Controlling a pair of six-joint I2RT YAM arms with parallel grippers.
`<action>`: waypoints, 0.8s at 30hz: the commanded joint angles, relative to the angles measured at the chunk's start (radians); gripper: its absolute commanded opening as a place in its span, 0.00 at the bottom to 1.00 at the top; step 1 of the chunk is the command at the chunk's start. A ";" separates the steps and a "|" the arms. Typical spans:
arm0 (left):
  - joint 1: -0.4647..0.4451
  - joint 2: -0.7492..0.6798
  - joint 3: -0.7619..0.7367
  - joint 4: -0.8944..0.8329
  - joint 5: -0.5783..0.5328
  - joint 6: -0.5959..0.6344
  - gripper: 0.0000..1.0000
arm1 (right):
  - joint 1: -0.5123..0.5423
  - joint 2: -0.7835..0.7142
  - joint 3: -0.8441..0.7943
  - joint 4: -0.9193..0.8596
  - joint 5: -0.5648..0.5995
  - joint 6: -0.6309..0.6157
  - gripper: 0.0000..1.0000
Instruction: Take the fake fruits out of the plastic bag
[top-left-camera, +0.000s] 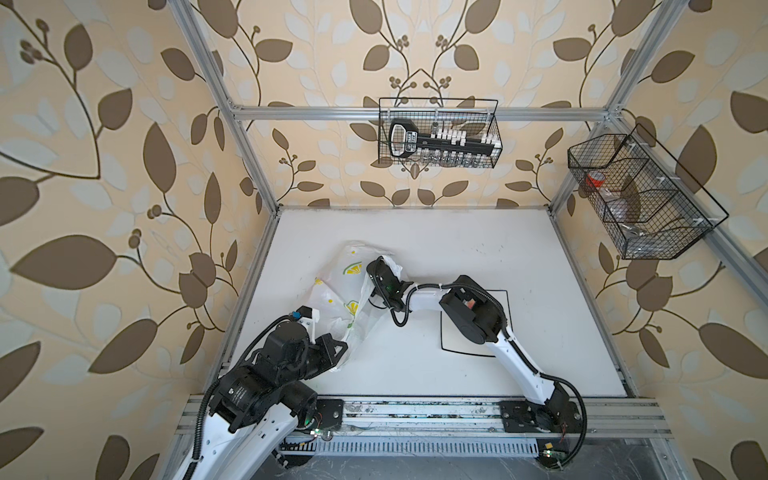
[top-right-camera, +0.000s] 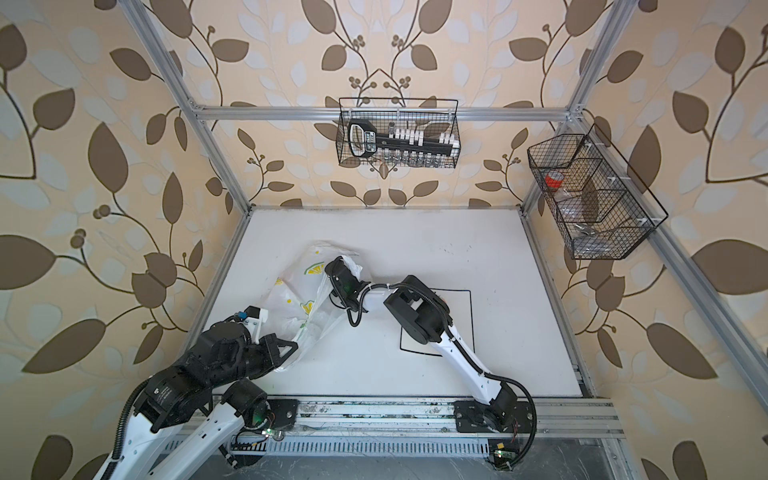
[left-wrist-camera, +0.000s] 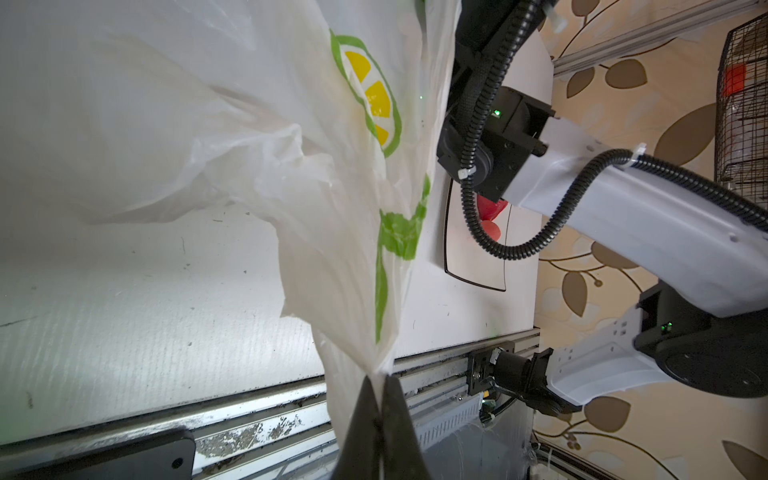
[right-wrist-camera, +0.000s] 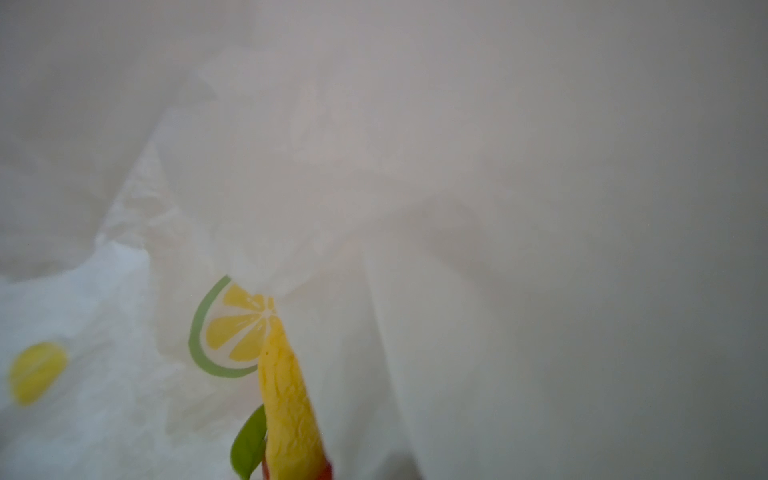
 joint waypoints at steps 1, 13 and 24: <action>-0.010 -0.011 0.031 -0.025 -0.023 0.009 0.00 | -0.012 -0.065 -0.074 0.053 -0.002 0.055 0.00; -0.010 -0.007 0.031 0.026 -0.130 -0.020 0.00 | -0.037 -0.247 -0.344 0.198 -0.091 -0.021 0.01; -0.010 0.048 0.027 0.140 -0.176 0.007 0.00 | -0.028 -0.416 -0.522 0.102 -0.190 -0.292 0.05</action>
